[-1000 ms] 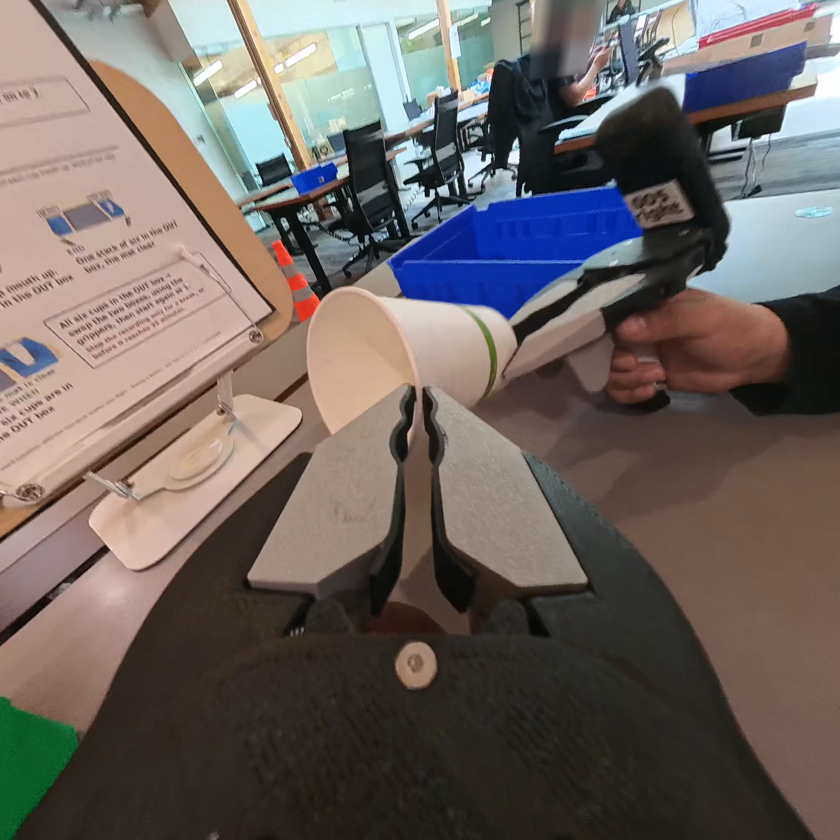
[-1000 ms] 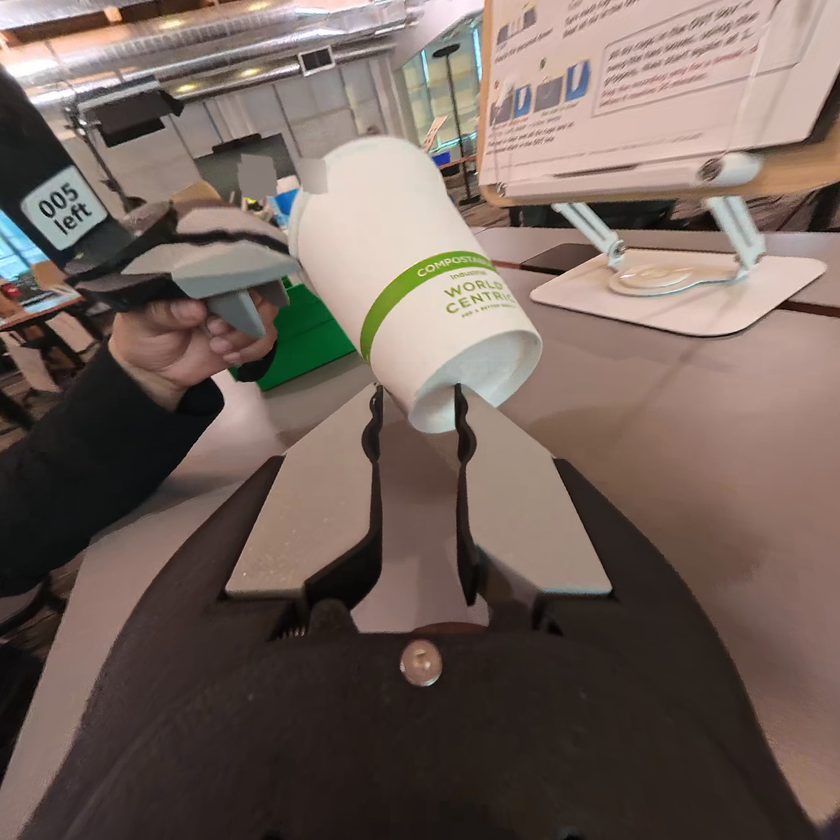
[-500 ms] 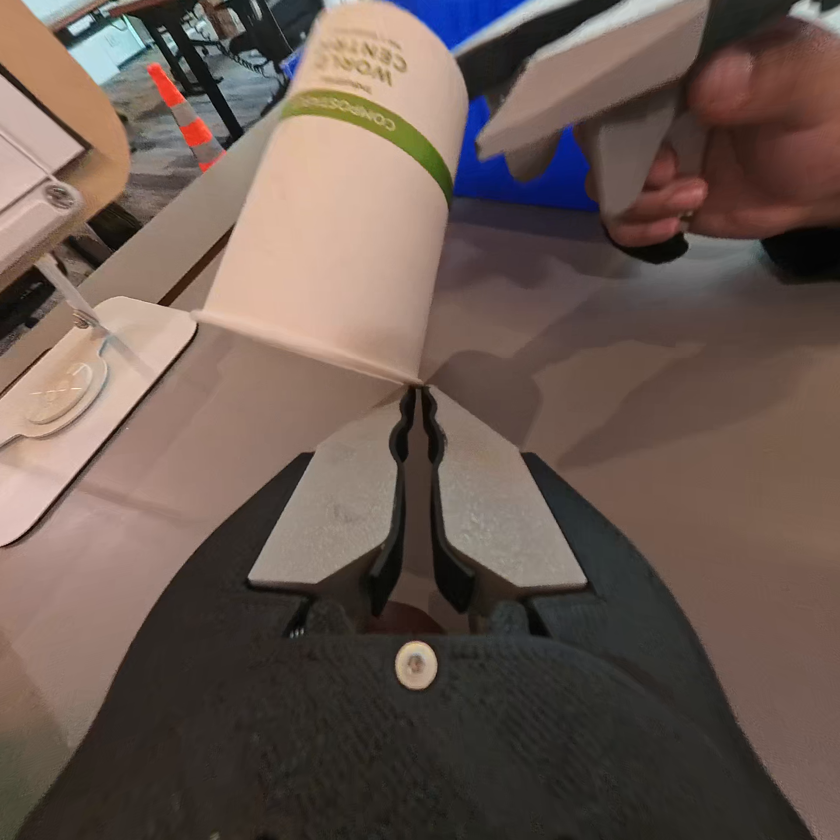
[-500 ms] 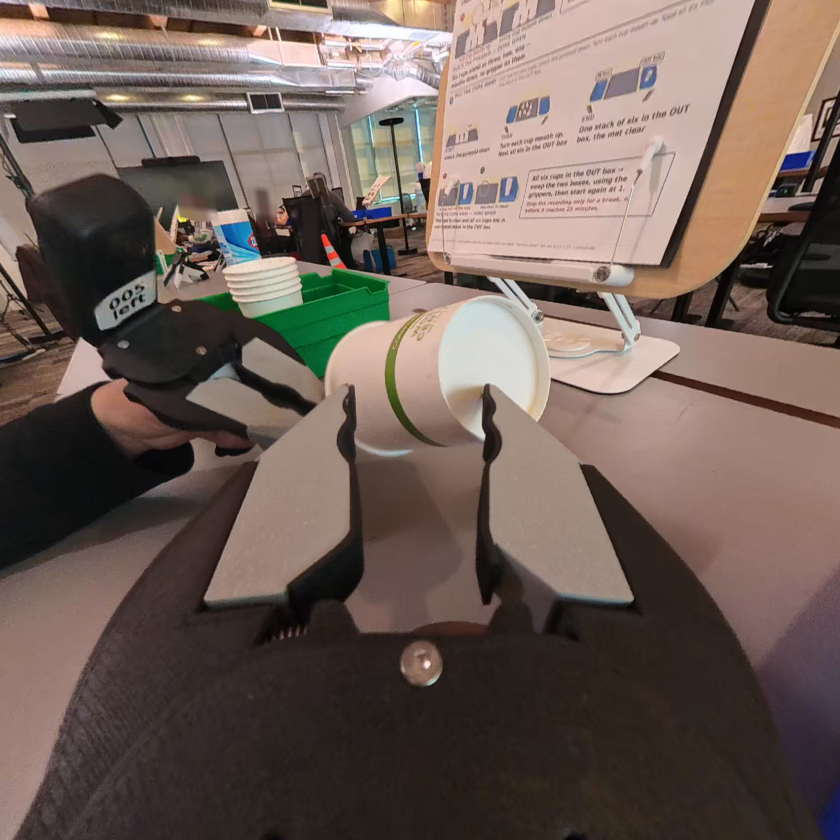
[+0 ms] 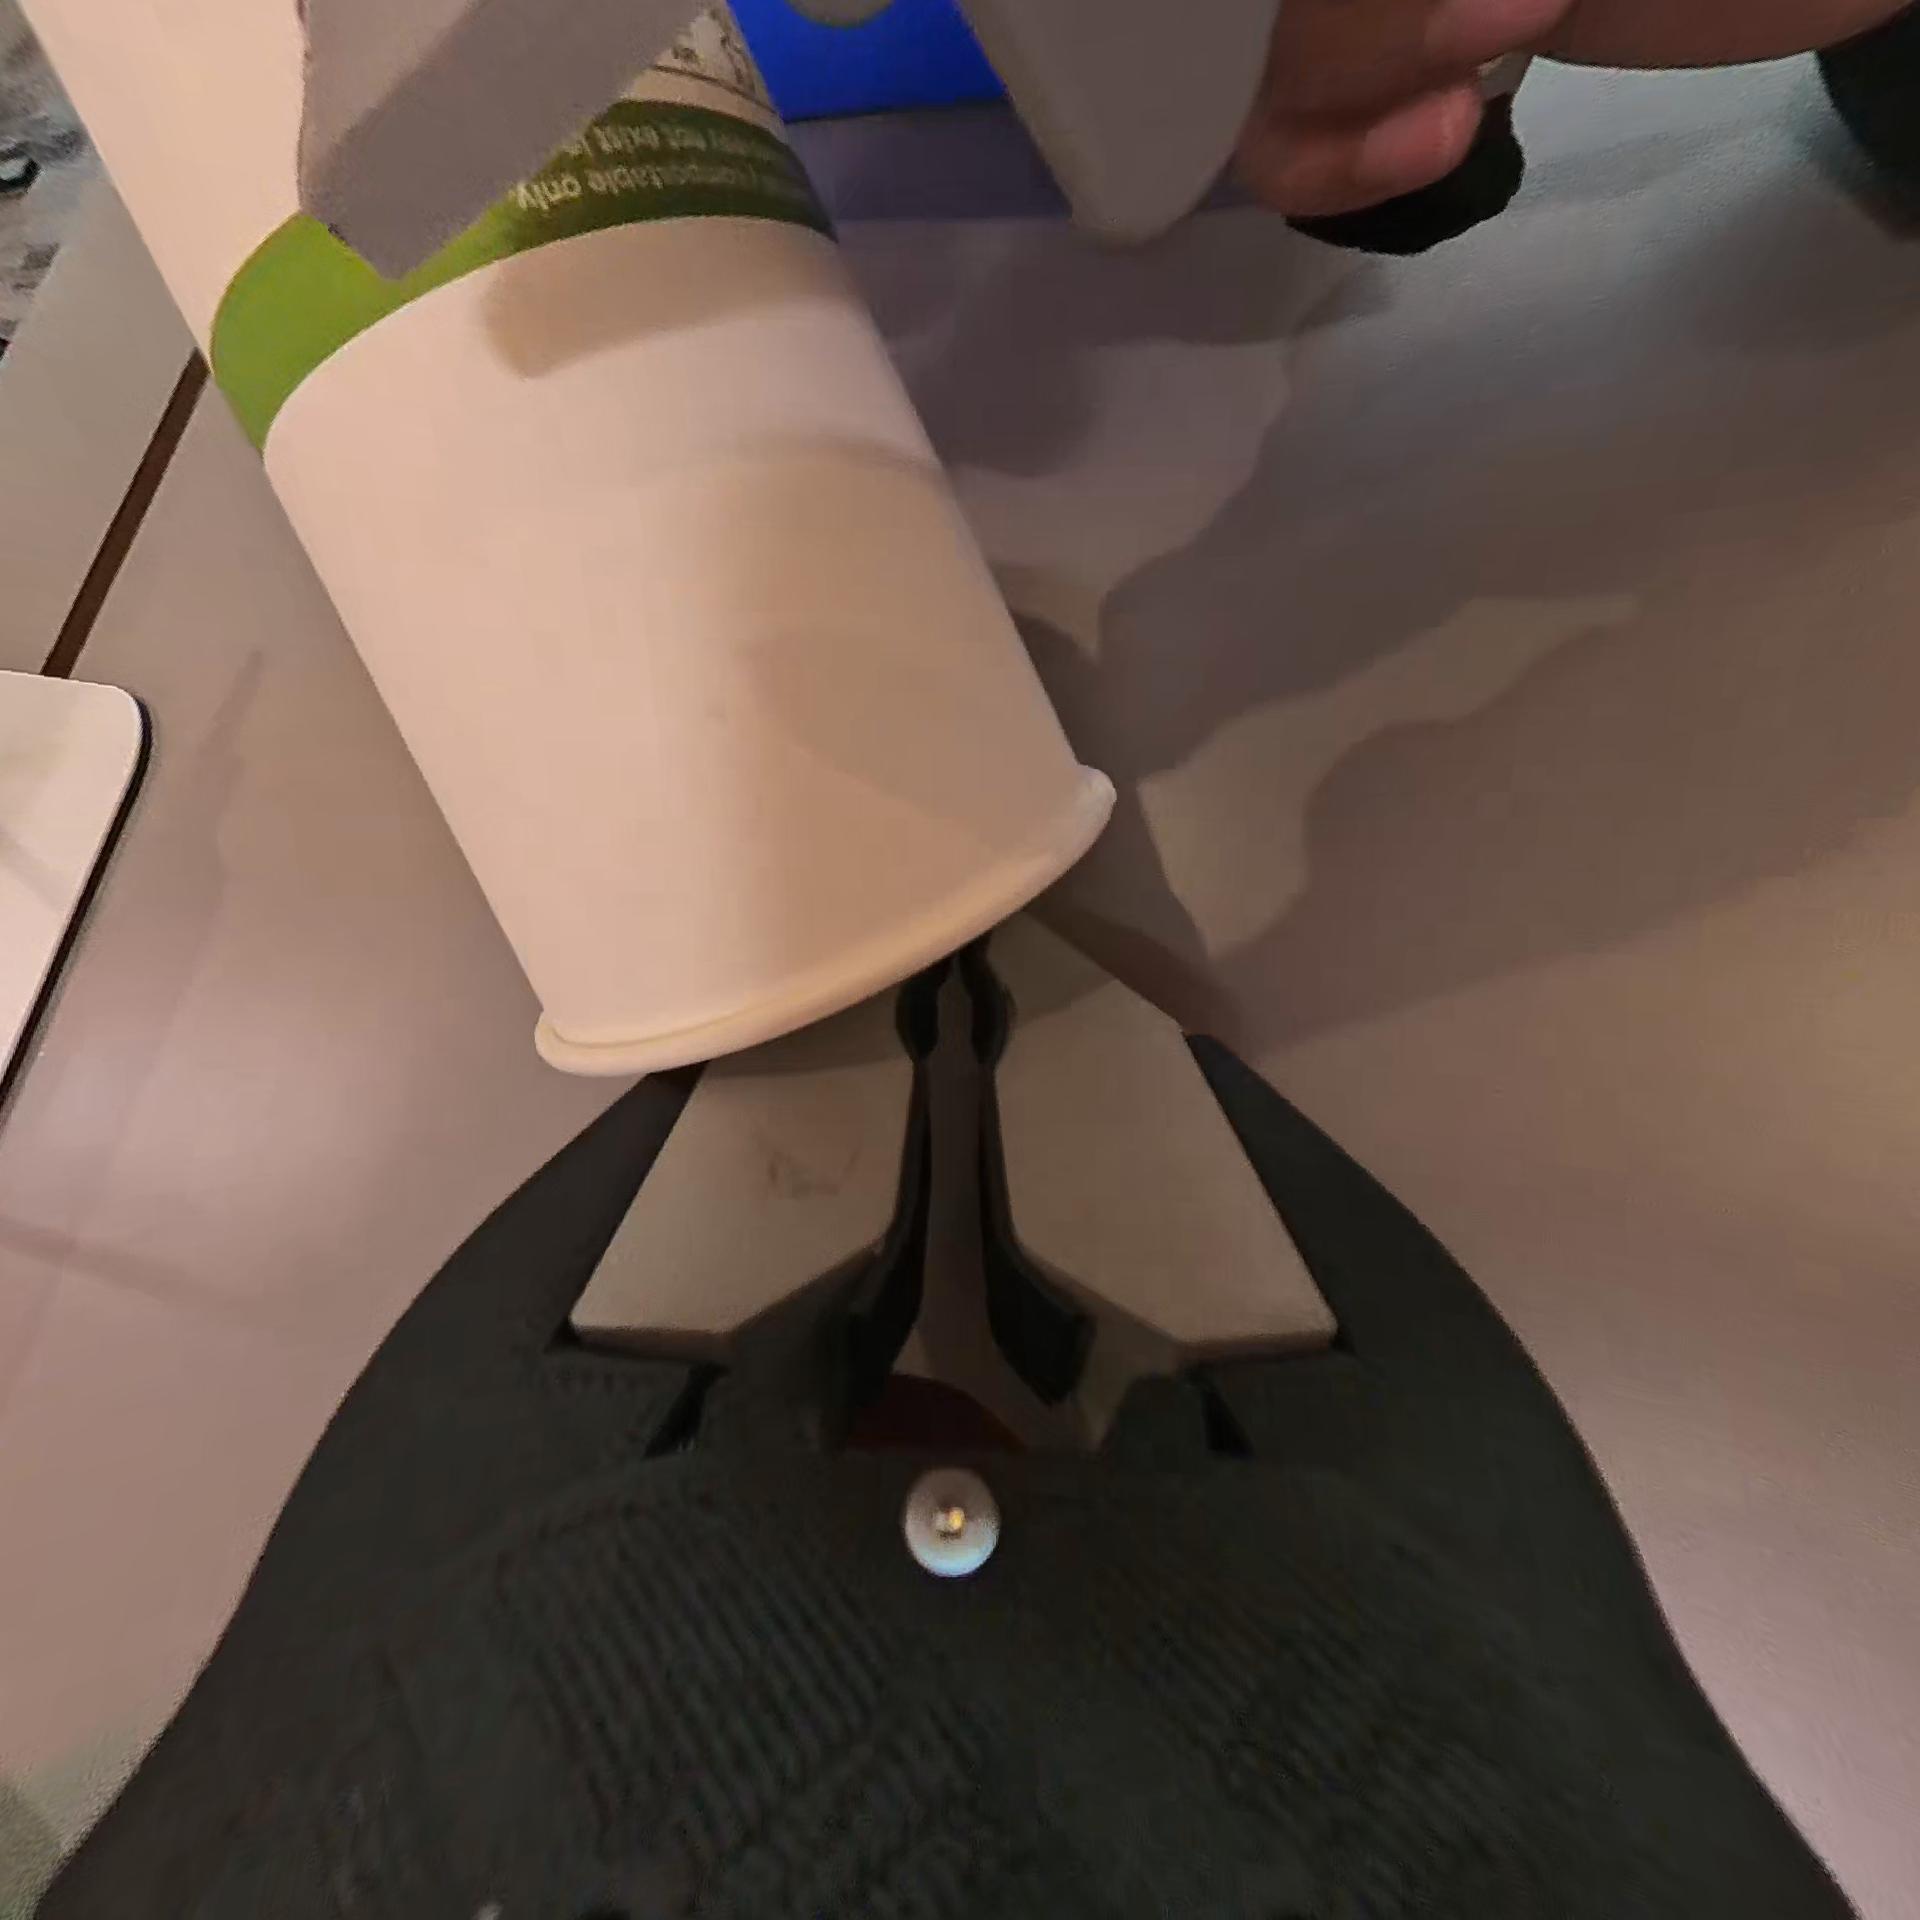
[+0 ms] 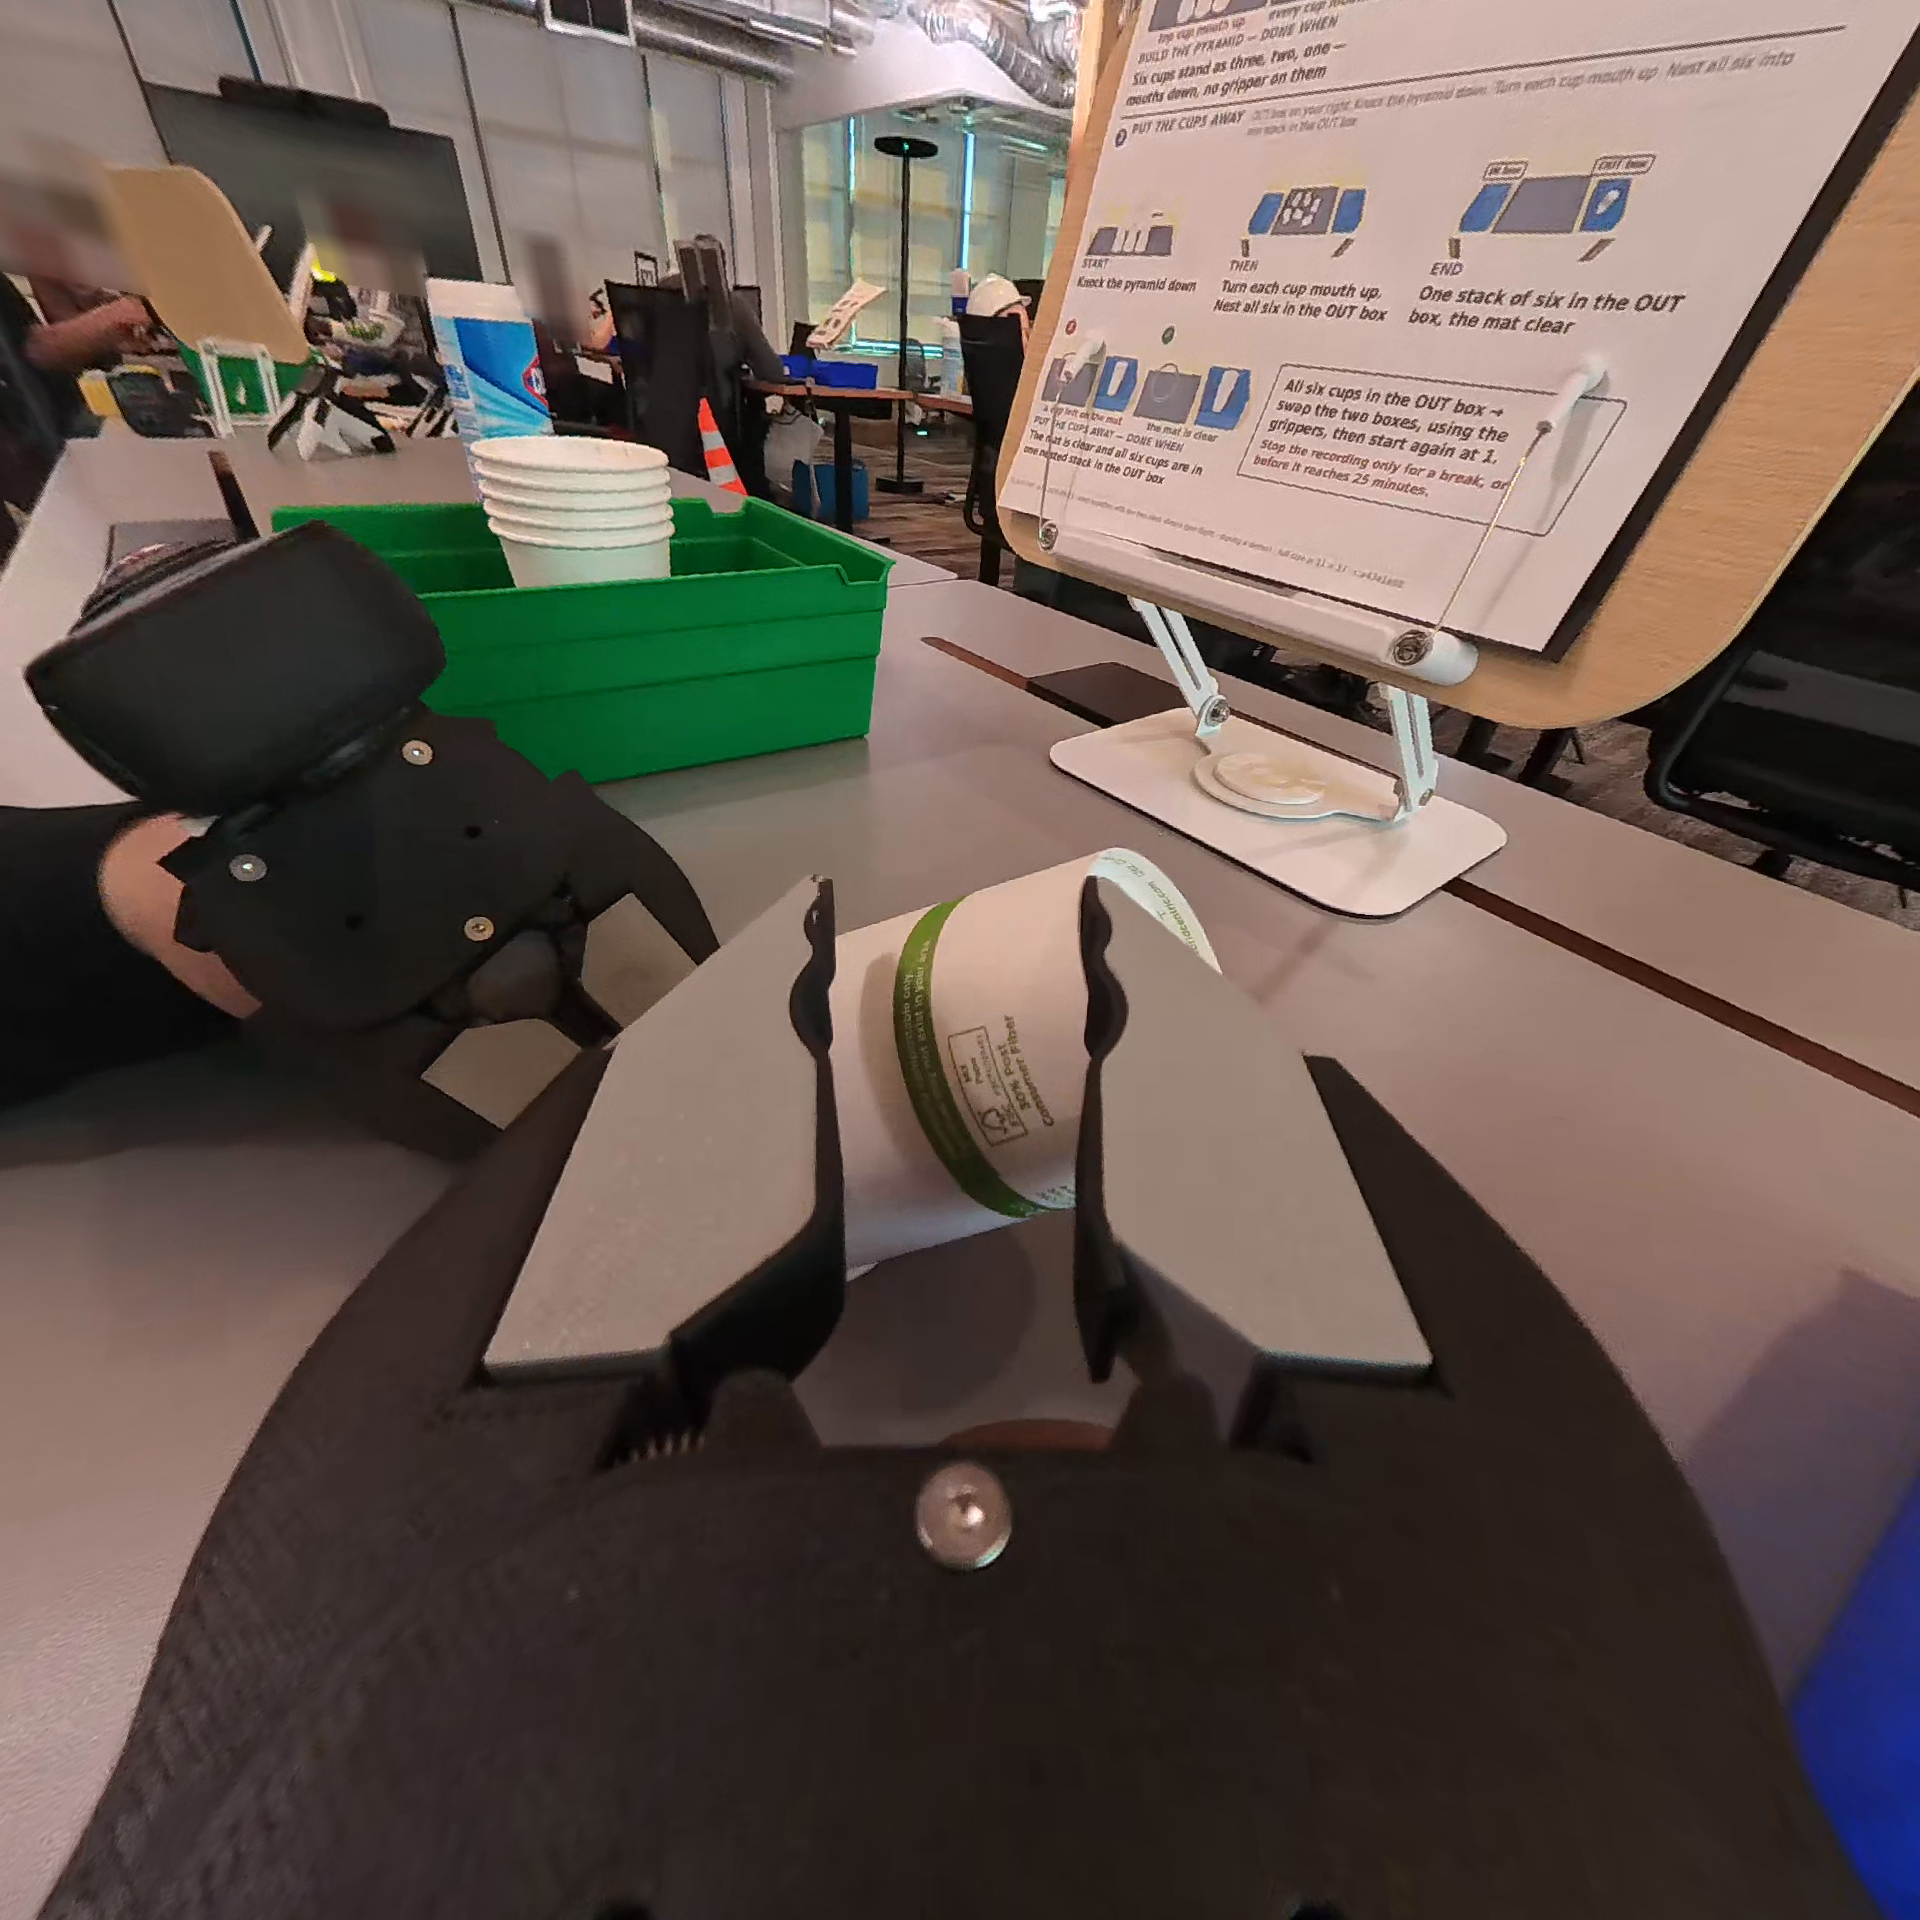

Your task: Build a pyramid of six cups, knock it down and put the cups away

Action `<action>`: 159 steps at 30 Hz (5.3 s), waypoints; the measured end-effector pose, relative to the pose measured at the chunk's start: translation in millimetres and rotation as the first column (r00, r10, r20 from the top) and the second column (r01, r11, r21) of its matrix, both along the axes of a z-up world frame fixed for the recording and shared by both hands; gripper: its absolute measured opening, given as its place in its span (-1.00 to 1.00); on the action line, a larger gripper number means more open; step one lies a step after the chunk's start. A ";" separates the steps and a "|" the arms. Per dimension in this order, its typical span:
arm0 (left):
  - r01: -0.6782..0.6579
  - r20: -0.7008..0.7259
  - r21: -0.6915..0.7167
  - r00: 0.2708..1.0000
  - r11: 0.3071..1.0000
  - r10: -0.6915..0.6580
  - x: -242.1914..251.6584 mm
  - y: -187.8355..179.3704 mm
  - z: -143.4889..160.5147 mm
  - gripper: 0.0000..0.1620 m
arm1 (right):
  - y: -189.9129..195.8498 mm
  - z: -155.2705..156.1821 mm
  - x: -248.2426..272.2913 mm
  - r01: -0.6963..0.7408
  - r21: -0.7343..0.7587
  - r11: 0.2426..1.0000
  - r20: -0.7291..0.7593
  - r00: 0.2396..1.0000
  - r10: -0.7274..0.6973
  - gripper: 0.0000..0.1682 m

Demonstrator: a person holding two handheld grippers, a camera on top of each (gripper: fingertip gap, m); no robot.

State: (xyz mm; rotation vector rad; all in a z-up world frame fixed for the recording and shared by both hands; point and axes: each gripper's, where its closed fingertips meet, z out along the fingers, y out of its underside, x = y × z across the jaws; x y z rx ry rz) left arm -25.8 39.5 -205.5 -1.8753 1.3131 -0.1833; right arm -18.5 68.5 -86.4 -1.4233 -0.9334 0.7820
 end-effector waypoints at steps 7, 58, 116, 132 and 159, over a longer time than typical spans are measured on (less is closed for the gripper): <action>0.010 0.001 -0.004 1.000 1.000 -0.010 0.0 -1.9 0.2 -1.00 | -2.2 2.4 -0.1 -0.013 -0.003 1.000 -0.013 1.000 0.013 -0.49; -0.146 -0.044 0.075 0.988 0.986 0.149 -13.6 16.8 0.2 -1.00 | -19.7 21.7 3.9 -0.020 0.092 0.996 0.019 1.000 0.018 -0.96; -0.475 0.266 0.090 0.858 0.875 0.439 -134.4 16.5 132.3 -0.53 | -2.3 9.8 13.1 0.078 0.100 0.992 0.058 0.995 -0.084 -0.78; -0.756 -0.099 0.021 0.650 0.654 0.754 -338.7 1.7 150.8 -0.80 | -21.5 19.5 5.5 0.022 0.147 0.989 0.052 0.998 -0.030 -0.79; -0.768 -0.118 0.117 0.619 0.630 0.776 -360.6 7.3 179.0 -0.99 | -26.3 22.7 4.1 0.008 0.155 0.988 0.054 0.998 -0.017 -0.78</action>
